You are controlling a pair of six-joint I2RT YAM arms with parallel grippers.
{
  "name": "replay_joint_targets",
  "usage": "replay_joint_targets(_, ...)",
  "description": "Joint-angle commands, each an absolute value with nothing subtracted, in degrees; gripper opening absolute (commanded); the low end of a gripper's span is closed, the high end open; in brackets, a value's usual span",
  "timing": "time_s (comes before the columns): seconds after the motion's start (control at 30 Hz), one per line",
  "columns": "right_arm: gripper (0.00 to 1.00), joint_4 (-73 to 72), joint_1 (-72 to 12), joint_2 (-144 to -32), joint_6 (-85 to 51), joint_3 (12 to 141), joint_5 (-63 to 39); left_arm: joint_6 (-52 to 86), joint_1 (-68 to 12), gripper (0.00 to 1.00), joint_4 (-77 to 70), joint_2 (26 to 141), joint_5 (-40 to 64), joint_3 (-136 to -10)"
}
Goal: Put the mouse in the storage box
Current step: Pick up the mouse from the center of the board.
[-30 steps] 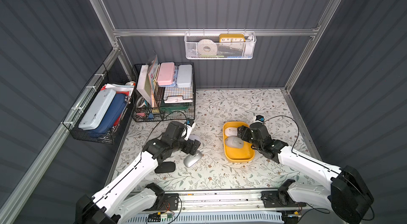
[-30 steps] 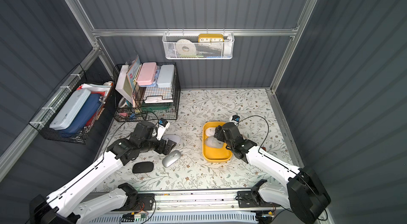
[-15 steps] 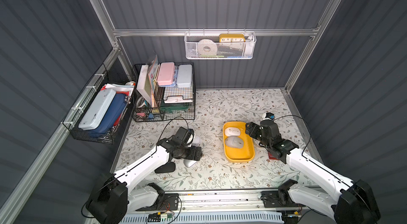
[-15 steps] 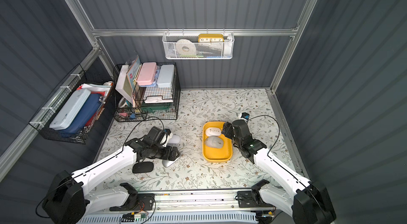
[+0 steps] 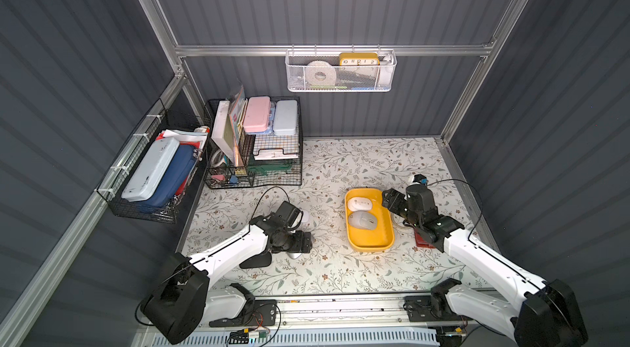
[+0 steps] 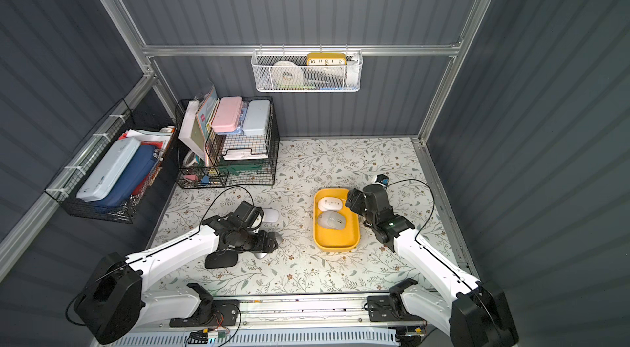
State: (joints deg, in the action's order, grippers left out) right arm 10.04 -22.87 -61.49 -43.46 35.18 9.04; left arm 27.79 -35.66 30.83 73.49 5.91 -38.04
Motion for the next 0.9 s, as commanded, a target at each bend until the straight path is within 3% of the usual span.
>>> replay_joint_targets(0.0, 0.82, 10.11, -22.38, -60.95, -43.54, 34.42, 7.94, 29.09, -36.12, 0.95, 30.5, 74.76, 5.79, -37.77)
replay_joint_targets(0.87, 0.82, 10.71, -19.56, -60.09, -44.12, 33.56, 5.18, 25.16, -45.17, 0.95, 33.32, 89.77, -7.73, -47.79)
